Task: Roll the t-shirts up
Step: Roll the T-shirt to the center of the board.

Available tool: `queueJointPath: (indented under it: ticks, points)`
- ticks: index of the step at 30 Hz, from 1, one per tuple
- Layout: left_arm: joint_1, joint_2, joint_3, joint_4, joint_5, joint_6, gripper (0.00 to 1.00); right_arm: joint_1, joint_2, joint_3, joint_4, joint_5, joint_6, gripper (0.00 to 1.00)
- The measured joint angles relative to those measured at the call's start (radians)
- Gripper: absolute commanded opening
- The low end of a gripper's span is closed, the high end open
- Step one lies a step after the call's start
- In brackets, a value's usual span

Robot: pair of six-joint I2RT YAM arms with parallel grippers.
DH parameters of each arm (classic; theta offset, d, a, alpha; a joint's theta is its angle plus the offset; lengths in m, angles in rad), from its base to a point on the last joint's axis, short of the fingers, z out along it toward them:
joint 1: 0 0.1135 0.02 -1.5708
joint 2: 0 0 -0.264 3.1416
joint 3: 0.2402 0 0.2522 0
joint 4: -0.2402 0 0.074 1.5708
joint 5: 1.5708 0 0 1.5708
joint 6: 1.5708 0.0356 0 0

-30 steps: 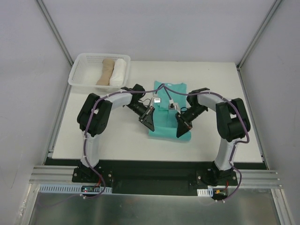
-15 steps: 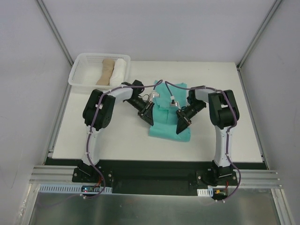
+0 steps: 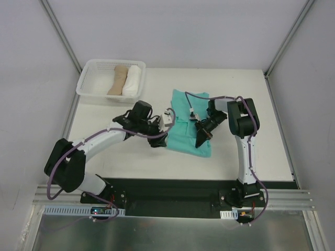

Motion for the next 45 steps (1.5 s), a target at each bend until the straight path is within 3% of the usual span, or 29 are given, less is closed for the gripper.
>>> queueJointPath:
  ticks: [3, 8, 17, 25, 29, 31, 34, 38, 40, 42, 45]
  points:
    - [-0.118, -0.106, -0.091, 0.127, -0.033, 0.133, 0.56, 0.0, 0.01, 0.014, -0.003, 0.006, 0.034, 0.08]
    - [-0.225, -0.077, -0.193, 0.277, -0.089, 0.335, 0.57, 0.0, 0.021, 0.041, -0.006, 0.011, 0.051, 0.08]
    - [-0.259, 0.04, -0.235, 0.44, -0.182, 0.533, 0.59, 0.0, 0.028, 0.05, -0.008, 0.01, 0.052, 0.08]
    - [-0.259, 0.112, -0.213, 0.459, -0.192, 0.635, 0.57, 0.0, 0.041, 0.068, -0.019, 0.009, 0.052, 0.08]
    - [-0.273, 0.166, -0.177, 0.458, -0.219, 0.713, 0.51, 0.0, 0.042, 0.071, -0.021, 0.01, 0.051, 0.09]
    - [-0.285, 0.189, -0.155, 0.464, -0.246, 0.75, 0.38, 0.0, 0.042, 0.071, -0.022, 0.01, 0.05, 0.1]
    - [-0.291, 0.226, -0.119, 0.446, -0.285, 0.79, 0.15, 0.0, 0.042, 0.071, -0.022, 0.008, 0.05, 0.27]
    - [-0.292, 0.26, -0.042, 0.323, -0.301, 0.821, 0.0, -0.013, 0.042, 0.071, -0.047, -0.033, 0.042, 0.46]
    - [-0.292, 0.268, 0.0, 0.245, -0.293, 0.813, 0.0, -0.041, 0.034, 0.071, -0.053, -0.06, 0.033, 0.51]
    - [-0.291, 0.272, 0.05, 0.137, -0.27, 0.785, 0.0, -0.094, 0.006, 0.082, -0.043, -0.073, 0.023, 0.92]
    - [-0.289, 0.274, 0.09, 0.018, -0.222, 0.729, 0.0, -0.203, -0.123, 0.107, 0.011, -0.061, 0.008, 1.0]
